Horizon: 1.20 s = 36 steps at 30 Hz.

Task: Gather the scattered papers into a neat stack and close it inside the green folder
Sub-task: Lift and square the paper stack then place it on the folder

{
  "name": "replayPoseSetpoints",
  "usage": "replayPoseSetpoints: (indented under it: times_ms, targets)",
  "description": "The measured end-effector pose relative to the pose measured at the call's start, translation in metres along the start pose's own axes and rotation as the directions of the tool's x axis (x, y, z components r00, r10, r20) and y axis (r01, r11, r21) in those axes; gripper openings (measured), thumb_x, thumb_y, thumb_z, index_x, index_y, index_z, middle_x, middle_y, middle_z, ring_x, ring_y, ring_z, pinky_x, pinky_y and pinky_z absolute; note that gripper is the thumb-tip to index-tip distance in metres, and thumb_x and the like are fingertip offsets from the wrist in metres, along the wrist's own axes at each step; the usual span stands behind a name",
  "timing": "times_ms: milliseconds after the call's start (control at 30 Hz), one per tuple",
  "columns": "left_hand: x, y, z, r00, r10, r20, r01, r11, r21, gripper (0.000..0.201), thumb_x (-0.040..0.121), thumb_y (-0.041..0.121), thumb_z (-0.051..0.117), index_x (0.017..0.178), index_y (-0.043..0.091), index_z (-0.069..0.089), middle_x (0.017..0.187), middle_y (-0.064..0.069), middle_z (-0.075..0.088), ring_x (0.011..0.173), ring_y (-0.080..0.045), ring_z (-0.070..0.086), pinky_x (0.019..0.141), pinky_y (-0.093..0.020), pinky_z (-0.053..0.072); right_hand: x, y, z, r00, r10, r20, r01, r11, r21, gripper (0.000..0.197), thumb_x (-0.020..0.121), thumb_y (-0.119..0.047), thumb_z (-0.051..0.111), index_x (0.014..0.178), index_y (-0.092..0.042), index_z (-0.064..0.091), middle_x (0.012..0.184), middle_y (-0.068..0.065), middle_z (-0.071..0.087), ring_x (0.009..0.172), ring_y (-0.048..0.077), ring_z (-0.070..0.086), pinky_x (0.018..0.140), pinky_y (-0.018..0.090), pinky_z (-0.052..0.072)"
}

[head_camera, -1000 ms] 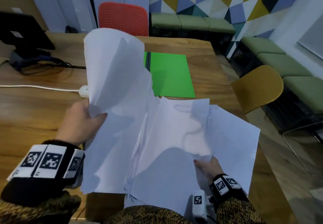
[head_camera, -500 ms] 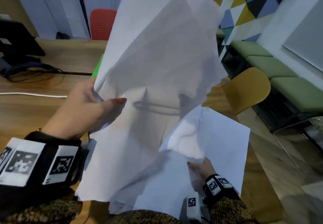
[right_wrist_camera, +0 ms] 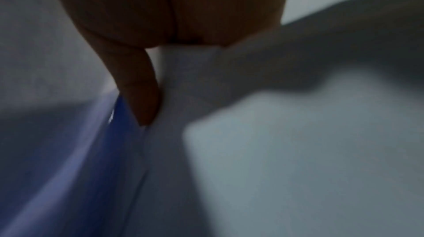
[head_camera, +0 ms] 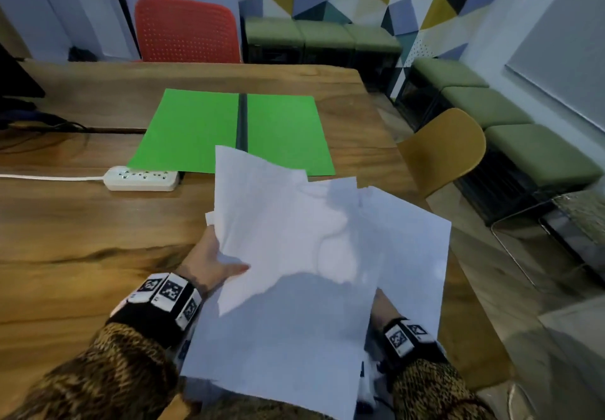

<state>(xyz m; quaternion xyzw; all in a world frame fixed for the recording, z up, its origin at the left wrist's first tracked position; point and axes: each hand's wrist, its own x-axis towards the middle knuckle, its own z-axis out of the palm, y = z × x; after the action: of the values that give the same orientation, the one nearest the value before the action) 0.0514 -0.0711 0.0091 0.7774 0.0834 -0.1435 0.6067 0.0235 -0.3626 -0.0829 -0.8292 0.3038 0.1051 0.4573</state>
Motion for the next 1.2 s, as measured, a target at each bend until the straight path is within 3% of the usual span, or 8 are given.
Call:
replayPoseSetpoints:
  times_ms: [100, 233, 300, 467, 700, 867, 1000, 1200]
  targets:
    - [0.004, -0.021, -0.006, 0.996, -0.076, -0.042, 0.082, 0.980, 0.180, 0.083, 0.063, 0.003, 0.079, 0.133, 0.008, 0.035, 0.122, 0.000, 0.049, 0.110, -0.017, 0.044, 0.086, -0.026, 0.037, 0.001, 0.000, -0.010, 0.922, 0.180, 0.342, -0.281, 0.919, 0.275, 0.049, 0.091, -0.041, 0.045, 0.125, -0.005, 0.049, 0.127, 0.018, 0.055, 0.119, 0.034, 0.052, 0.103, 0.046, 0.042]
    - [0.003, -0.031, 0.000, 0.998, -0.067, 0.013, 0.066, 0.992, 0.111, 0.063, 0.068, -0.004, 0.069, 0.118, 0.023, 0.042, 0.110, -0.001, 0.054, 0.111, -0.027, 0.052, 0.083, -0.027, 0.041, -0.011, -0.009, -0.016, 0.883, 0.153, 0.444, -0.404, 0.730, 0.552, 0.062, 0.064, -0.071, 0.061, 0.104, -0.024, 0.056, 0.097, -0.002, 0.070, 0.094, 0.015, 0.066, 0.087, 0.027, 0.054]
    - [0.002, -0.031, 0.008, 0.991, -0.084, 0.102, 0.075, 0.993, 0.096, 0.062, 0.070, -0.009, 0.064, 0.122, 0.017, 0.041, 0.111, -0.002, 0.054, 0.106, -0.028, 0.054, 0.069, -0.016, 0.044, -0.016, -0.014, -0.014, 0.906, 0.030, 0.422, -0.275, 0.801, 0.531, 0.052, 0.066, -0.040, 0.079, 0.108, -0.019, 0.057, 0.091, -0.003, 0.072, 0.075, 0.010, 0.067, 0.058, 0.015, 0.055]
    - [0.014, -0.036, 0.010, 0.975, -0.117, -0.187, 0.199, 0.834, 0.514, 0.076, 0.066, 0.050, 0.068, 0.131, 0.023, 0.039, 0.129, -0.014, 0.053, 0.119, -0.036, 0.045, 0.097, -0.042, 0.038, -0.022, -0.013, -0.007, 0.941, -0.094, 0.326, -0.099, 0.844, 0.528, 0.050, 0.061, 0.001, 0.076, 0.107, 0.004, 0.059, 0.095, 0.017, 0.069, 0.082, 0.024, 0.069, 0.079, 0.038, 0.057]
    - [0.016, -0.043, -0.023, 0.947, -0.258, -0.191, 0.216, 0.953, -0.213, 0.098, 0.046, 0.048, 0.085, 0.128, 0.011, 0.045, 0.125, -0.009, 0.060, 0.109, -0.027, 0.059, 0.100, -0.047, 0.044, -0.030, -0.019, -0.024, 0.844, -0.325, 0.427, -0.099, 0.688, 0.719, 0.076, 0.036, -0.023, 0.092, 0.101, 0.003, 0.064, 0.093, 0.020, 0.073, 0.088, 0.035, 0.069, 0.071, 0.039, 0.058]
    - [0.004, -0.027, -0.022, 0.967, -0.111, -0.228, 0.060, 0.974, -0.218, 0.056, 0.074, 0.035, 0.073, 0.095, -0.014, 0.055, 0.089, -0.041, 0.057, 0.083, -0.036, 0.058, 0.080, -0.041, 0.047, -0.030, -0.031, -0.026, 0.811, -0.354, 0.467, -0.126, 0.673, 0.729, 0.081, 0.037, -0.019, 0.092, 0.107, 0.004, 0.060, 0.093, 0.018, 0.073, 0.089, 0.033, 0.069, 0.070, 0.036, 0.057]
    - [-0.005, -0.011, -0.021, 0.992, -0.041, -0.120, -0.007, 0.926, -0.376, 0.049, 0.071, 0.042, 0.072, 0.094, 0.002, 0.059, 0.086, -0.016, 0.071, 0.088, -0.024, 0.068, 0.096, -0.045, 0.044, -0.031, -0.039, -0.025, 0.802, -0.365, 0.473, -0.110, 0.687, 0.718, 0.069, 0.040, -0.017, 0.091, 0.102, -0.001, 0.064, 0.091, 0.015, 0.074, 0.087, 0.029, 0.070, 0.068, 0.031, 0.057]
    - [-0.012, 0.010, -0.035, 0.998, -0.013, 0.060, 0.038, 0.901, -0.431, 0.024, 0.039, 0.020, 0.092, 0.054, 0.011, 0.075, 0.065, -0.003, 0.076, 0.058, -0.005, 0.070, 0.065, -0.016, 0.055, -0.031, -0.056, -0.046, 0.779, -0.381, 0.498, -0.085, 0.723, 0.686, 0.039, 0.051, -0.006, 0.078, 0.087, 0.000, 0.063, 0.067, 0.008, 0.072, 0.063, 0.021, 0.069, 0.055, 0.027, 0.054]
